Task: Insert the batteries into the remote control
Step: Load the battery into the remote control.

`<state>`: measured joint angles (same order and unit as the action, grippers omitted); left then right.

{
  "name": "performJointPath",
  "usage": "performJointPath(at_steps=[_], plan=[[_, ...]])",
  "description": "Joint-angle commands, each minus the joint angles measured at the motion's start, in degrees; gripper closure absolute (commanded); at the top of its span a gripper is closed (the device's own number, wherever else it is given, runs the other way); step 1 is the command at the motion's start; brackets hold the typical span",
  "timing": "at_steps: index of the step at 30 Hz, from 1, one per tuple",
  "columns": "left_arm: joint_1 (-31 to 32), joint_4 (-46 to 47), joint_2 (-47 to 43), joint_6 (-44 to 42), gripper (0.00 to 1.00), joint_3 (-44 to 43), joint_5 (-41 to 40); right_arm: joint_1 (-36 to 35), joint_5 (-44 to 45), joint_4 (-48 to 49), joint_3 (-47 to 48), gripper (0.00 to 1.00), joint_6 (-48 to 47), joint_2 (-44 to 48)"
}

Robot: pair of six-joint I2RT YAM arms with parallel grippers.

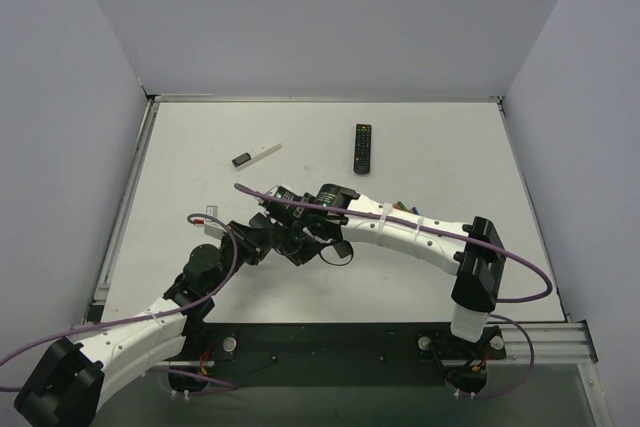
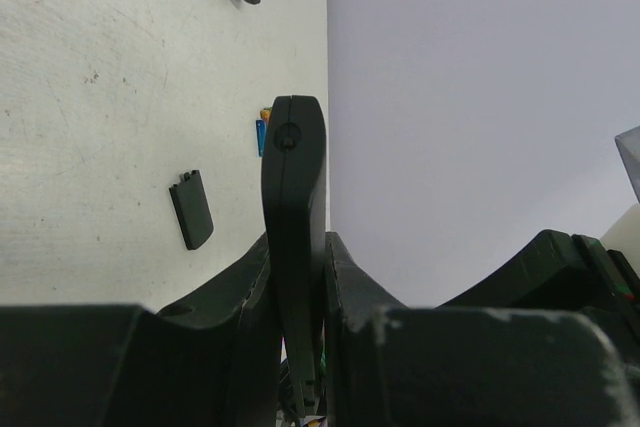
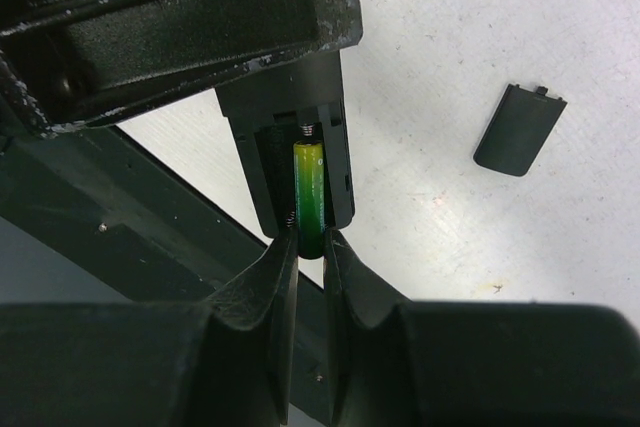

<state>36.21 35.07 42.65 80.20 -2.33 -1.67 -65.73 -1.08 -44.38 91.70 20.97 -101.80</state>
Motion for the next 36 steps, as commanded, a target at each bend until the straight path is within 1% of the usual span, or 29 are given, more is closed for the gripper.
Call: performJointPath(at_steps=[1, 18, 20, 23, 25, 29, 36], plan=[[0.6, 1.8, -0.8, 0.6, 1.00, -0.9, 0.2, -0.1, 1.8, 0.3, -1.2, 1.00, -0.7, 1.3], [1.0, 1.5, -1.2, 0.7, 1.00, -1.0, 0.0, 0.2, 2.0, 1.3, -2.4, 1.00, 0.3, 1.5], [1.0, 1.5, -1.2, 0.8, 1.00, -1.0, -0.1, 0.2, 1.8, 1.3, -2.4, 0.96, 0.4, 1.5], [1.0, 1.5, -1.3, 1.2, 1.00, -0.9, -0.2, 0.1, 1.8, 1.3, -2.3, 0.92, 0.4, 1.6], [1.0, 1.5, -1.3, 1.4, 1.00, -0.8, -0.2, 0.2, 1.8, 1.3, -2.3, 0.92, 0.5, 1.6], [1.0, 1.0, -1.7, 1.5, 1.00, -0.7, -0.4, 0.2, 1.8, 1.3, -2.3, 0.86, 0.4, 2.0], [1.0, 1.1, -1.7, 1.5, 1.00, -0.7, -0.6, 0.2, 2.0, 1.3, -2.1, 0.85, 0.5, 2.4]])
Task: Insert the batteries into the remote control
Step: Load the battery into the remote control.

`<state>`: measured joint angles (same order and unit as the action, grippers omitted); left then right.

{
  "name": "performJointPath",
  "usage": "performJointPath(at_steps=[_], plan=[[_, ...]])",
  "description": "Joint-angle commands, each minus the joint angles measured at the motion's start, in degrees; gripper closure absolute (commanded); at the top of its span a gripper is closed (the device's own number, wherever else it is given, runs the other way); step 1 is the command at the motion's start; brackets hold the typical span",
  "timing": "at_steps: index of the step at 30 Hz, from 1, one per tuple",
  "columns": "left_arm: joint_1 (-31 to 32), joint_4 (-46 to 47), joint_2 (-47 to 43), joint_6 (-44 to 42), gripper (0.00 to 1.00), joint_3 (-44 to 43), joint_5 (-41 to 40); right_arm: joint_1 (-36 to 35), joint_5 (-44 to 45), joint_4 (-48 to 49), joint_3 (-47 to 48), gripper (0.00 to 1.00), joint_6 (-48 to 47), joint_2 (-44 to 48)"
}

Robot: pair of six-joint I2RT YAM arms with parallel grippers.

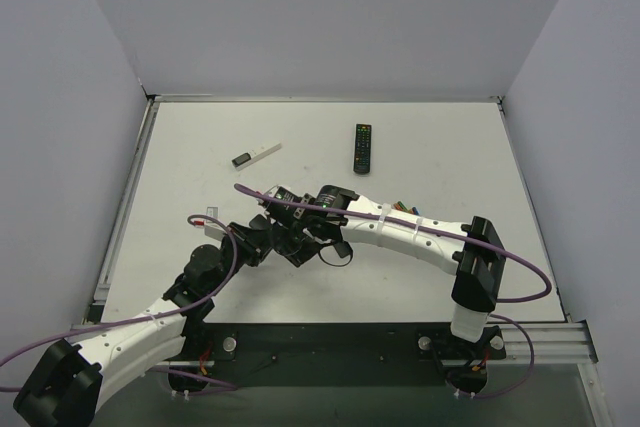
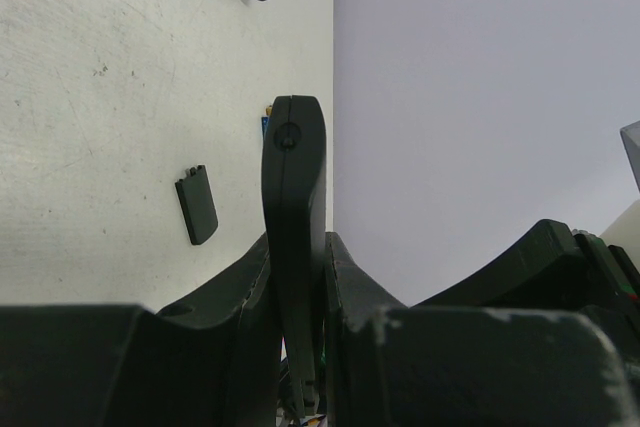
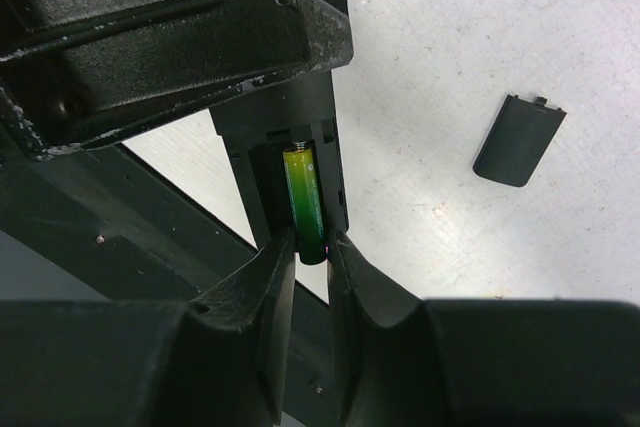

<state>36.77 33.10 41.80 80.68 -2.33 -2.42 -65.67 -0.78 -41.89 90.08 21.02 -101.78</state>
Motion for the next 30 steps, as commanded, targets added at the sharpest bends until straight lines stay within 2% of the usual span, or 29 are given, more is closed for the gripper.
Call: performJointPath(at_steps=[1, 5, 13, 30], plan=[[0.4, 3.1, -0.8, 1.1, 1.00, -0.7, 0.1, 0.0, 1.7, -1.2, -0.4, 0.85, 0.3, 2.4], [0.4, 3.1, -0.4, 1.2, 1.00, -0.6, 0.0, 0.0, 1.8, -1.2, -0.4, 0.85, 0.3, 2.7], [0.4, 2.8, -0.6, 1.3, 1.00, -0.6, -0.1, 0.0, 2.6, -1.2, -0.5, 1.00, 1.3, 2.9], [0.5, 2.2, -3.7, 2.5, 1.00, -0.7, 1.7, 0.1, 6.0, 1.9, -3.3, 1.00, -0.2, 3.6]])
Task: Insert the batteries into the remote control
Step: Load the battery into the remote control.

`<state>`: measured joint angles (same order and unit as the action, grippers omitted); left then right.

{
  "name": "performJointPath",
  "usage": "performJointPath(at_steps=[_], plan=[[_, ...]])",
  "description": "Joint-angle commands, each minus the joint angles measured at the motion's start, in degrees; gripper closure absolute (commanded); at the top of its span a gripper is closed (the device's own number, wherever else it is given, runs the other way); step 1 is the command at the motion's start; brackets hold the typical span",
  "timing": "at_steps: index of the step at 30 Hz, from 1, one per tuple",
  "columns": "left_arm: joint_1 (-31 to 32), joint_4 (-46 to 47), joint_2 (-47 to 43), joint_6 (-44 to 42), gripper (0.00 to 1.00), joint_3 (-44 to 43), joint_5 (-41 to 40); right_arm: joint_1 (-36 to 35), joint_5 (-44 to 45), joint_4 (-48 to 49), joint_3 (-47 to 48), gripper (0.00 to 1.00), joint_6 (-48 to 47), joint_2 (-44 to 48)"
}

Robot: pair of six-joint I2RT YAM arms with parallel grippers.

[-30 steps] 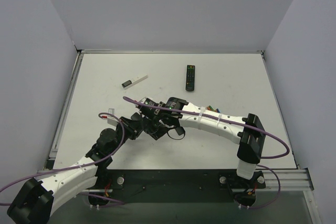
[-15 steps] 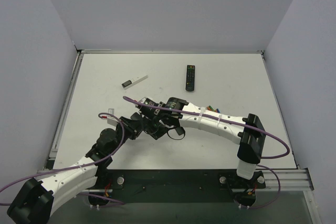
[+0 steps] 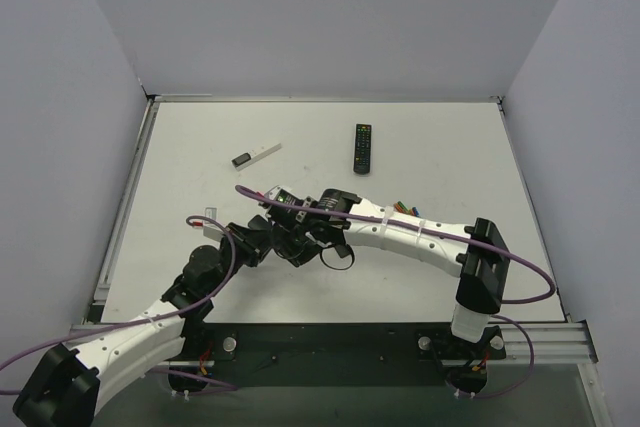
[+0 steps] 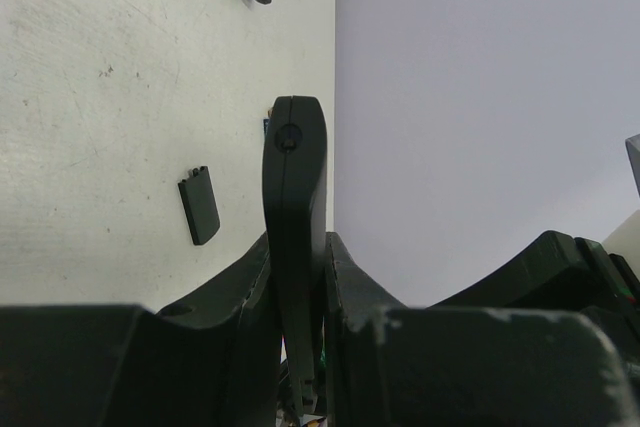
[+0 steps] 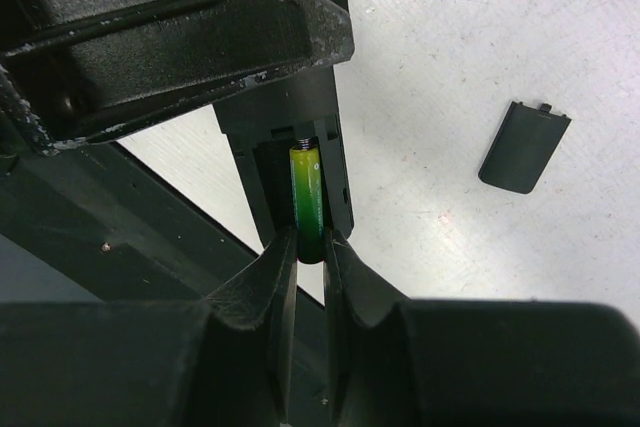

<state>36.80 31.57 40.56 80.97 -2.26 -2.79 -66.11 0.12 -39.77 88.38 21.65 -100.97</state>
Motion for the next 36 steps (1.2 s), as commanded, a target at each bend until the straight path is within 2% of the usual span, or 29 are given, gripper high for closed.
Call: performJointPath(at_steps=[1, 9, 13, 19, 27, 36], plan=[[0.5, 3.7, -2.7, 2.3, 1.00, -0.7, 2.1, 0.5, 5.0, 0.6, -2.1, 1.00, -0.7, 3.0], [0.8, 4.7, -2.9, 3.2, 1.00, -0.9, 2.8, 0.5, 5.2, 3.6, -4.1, 1.00, -1.3, 3.7], [0.8, 1.9, -4.4, 2.3, 1.00, -0.8, 1.7, 0.5, 4.6, 3.6, -4.5, 1.00, -1.2, 4.5], [0.7, -2.7, -5.8, -0.7, 1.00, -0.7, -1.9, 0.4, 3.0, 3.4, -4.4, 0.92, -1.3, 5.0], [0.7, -5.2, -4.8, -0.1, 1.00, -1.3, -2.6, 0.2, 1.8, 3.1, -4.0, 0.86, -1.3, 4.5], [0.7, -6.3, -5.0, 0.2, 1.00, -1.8, -3.0, 0.1, 1.6, 2.3, -3.6, 0.85, -1.3, 3.8]])
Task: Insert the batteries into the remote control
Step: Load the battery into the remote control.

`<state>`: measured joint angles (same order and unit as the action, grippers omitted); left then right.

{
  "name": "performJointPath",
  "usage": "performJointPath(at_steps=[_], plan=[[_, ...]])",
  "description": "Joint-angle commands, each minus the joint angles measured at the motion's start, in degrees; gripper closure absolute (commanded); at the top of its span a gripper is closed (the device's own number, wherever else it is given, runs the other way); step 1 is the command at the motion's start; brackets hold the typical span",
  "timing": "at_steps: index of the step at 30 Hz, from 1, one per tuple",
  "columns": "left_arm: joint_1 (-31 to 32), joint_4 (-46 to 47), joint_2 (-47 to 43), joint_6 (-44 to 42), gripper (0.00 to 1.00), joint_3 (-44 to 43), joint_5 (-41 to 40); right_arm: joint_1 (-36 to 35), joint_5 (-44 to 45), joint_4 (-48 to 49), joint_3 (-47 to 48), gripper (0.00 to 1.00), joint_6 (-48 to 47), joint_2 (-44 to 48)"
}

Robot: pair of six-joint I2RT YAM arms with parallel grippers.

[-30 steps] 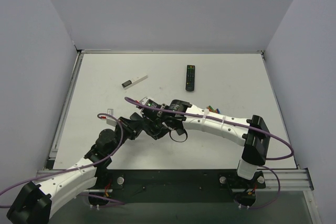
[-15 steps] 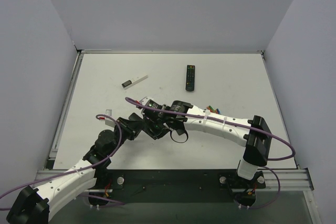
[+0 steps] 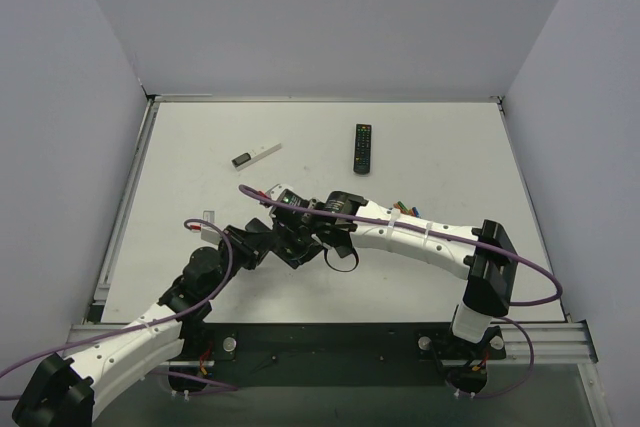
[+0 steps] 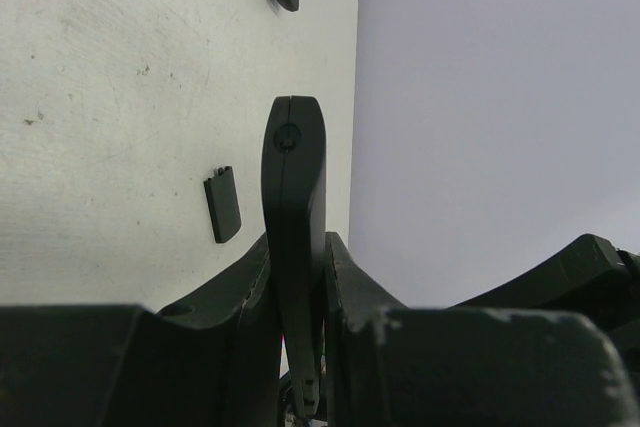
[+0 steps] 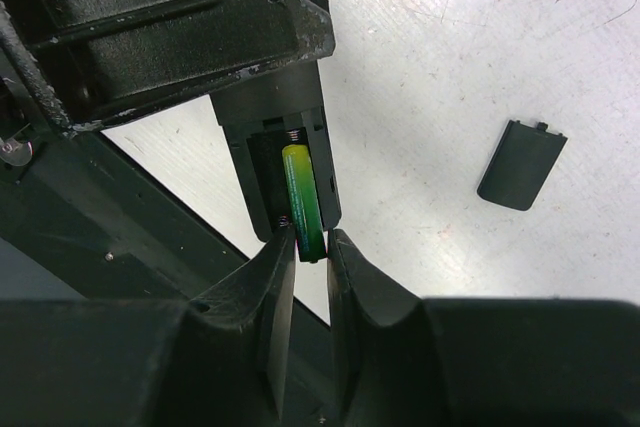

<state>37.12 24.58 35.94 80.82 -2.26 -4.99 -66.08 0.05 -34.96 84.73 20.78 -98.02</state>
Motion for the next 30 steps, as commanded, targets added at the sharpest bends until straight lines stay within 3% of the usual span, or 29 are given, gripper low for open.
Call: performJointPath(at_steps=[1, 8, 20, 30], plan=[[0.4, 0.7, -0.4, 0.4, 1.00, -1.8, -0.7, 0.1, 1.5, -2.5, 0.2, 0.86, -0.4, 0.5], [0.4, 0.7, -1.1, 1.8, 1.00, -1.6, -1.1, -0.2, 1.8, -2.5, 0.2, 1.00, -0.3, 0.5], [0.4, 2.2, -1.6, 4.0, 1.00, -1.3, 0.7, -1.2, 7.7, 3.3, -4.9, 1.00, -1.3, 2.7], [0.4, 4.0, -1.4, 2.9, 1.00, -2.0, 2.8, -1.0, 7.6, 9.6, -9.4, 1.00, -3.6, 5.3]])
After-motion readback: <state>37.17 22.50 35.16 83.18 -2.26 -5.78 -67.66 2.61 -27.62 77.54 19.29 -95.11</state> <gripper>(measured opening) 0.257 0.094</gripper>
